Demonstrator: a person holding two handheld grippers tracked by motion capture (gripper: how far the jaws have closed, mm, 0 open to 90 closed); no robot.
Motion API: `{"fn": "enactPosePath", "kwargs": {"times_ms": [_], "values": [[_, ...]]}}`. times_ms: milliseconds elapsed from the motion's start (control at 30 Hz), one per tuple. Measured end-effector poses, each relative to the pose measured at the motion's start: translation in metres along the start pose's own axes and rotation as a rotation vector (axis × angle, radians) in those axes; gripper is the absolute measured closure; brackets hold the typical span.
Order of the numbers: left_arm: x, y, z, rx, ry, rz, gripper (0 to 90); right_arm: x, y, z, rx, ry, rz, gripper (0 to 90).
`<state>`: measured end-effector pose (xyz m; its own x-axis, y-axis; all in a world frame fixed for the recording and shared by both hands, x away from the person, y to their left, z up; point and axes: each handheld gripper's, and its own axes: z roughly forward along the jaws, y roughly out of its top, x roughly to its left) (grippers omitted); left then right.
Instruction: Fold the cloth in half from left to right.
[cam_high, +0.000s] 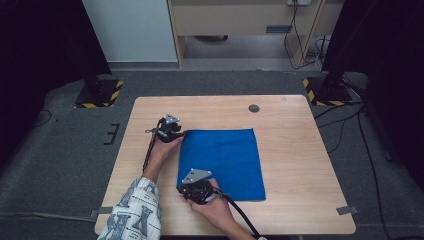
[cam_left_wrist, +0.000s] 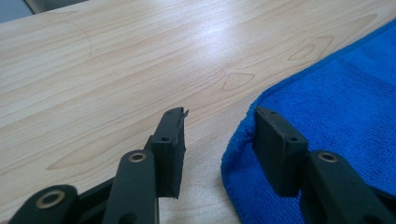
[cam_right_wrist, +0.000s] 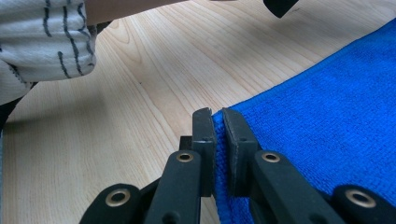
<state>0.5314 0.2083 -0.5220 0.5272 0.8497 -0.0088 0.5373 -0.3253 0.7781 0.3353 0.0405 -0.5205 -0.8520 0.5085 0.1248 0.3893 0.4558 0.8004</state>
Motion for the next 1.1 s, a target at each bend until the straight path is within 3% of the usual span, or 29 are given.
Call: {"fn": "enactPosePath", "kwargs": {"times_ms": [133,367,567,733,1100], "values": [[-0.001,0.000,0.000,0.006,-0.010,0.010,61.1,0.001,-0.001,0.000,0.005,0.002,-0.002,84.6],[-0.003,0.001,-0.001,0.014,-0.053,-0.002,85.9,0.000,-0.002,-0.002,-0.002,0.004,0.002,84.6],[-0.012,0.011,-0.014,-0.008,-0.058,-0.012,87.7,-0.001,-0.002,-0.006,-0.022,0.004,0.019,84.7],[-0.021,0.024,-0.028,0.005,-0.051,0.038,87.8,0.000,0.002,-0.016,-0.059,0.003,0.022,85.0],[-0.018,0.041,-0.033,0.004,-0.043,0.026,87.8,0.002,0.010,-0.033,-0.121,-0.004,0.023,86.3]]}}
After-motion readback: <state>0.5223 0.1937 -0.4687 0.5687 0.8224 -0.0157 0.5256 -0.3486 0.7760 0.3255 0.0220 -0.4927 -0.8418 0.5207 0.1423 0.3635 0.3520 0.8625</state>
